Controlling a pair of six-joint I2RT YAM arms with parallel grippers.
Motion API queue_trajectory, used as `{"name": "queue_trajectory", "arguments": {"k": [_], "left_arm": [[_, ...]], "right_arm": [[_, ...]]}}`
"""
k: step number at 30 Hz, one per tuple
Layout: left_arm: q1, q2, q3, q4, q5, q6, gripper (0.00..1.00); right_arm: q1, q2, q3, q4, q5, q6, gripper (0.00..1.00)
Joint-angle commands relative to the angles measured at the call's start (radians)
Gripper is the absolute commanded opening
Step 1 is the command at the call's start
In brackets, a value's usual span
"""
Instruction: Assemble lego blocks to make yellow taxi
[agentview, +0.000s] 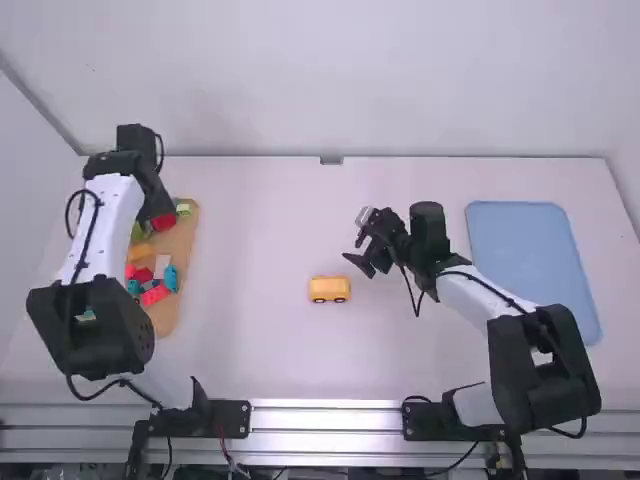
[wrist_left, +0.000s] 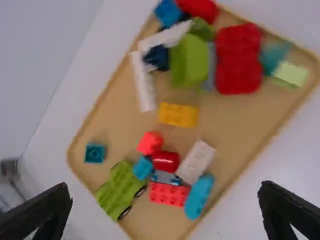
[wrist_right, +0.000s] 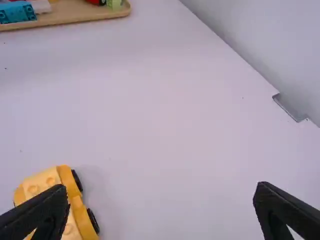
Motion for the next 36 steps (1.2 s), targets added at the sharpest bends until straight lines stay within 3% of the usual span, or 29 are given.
{"name": "queue_trajectory", "arguments": {"k": [1, 5, 12, 18, 24, 28, 36], "left_arm": [[0.070, -0.025, 0.022, -0.018, -0.022, -0.169, 0.99], [0.159, -0.025, 0.023, 0.002, 0.089, -0.150, 0.99], [0.299, -0.016, 0.023, 0.150, 0.402, 0.339, 0.99], [0.372, -0.014, 0.023, 0.177, 0.505, 0.541, 0.99], [0.400, -0.014, 0.023, 0.185, 0.524, 0.589, 0.99], [0.398, 0.006, 0.064, 0.142, 0.527, 0.623, 0.99], [0.391, 0.183, 0.306, -0.132, 0.549, 0.779, 0.99]], "right_arm": [[-0.002, -0.010, 0.006, 0.011, -0.003, 0.000, 0.98], [-0.002, -0.010, 0.006, 0.023, 0.004, 0.000, 0.98], [-0.002, -0.010, 0.006, 0.034, 0.027, 0.000, 0.98], [-0.002, -0.010, 0.006, 0.034, 0.023, 0.000, 0.99], [0.001, -0.010, 0.006, 0.034, 0.023, 0.001, 0.98], [0.000, -0.010, 0.006, 0.035, 0.019, 0.001, 0.99], [0.000, -0.010, 0.006, 0.037, 0.019, 0.001, 0.99]]}}
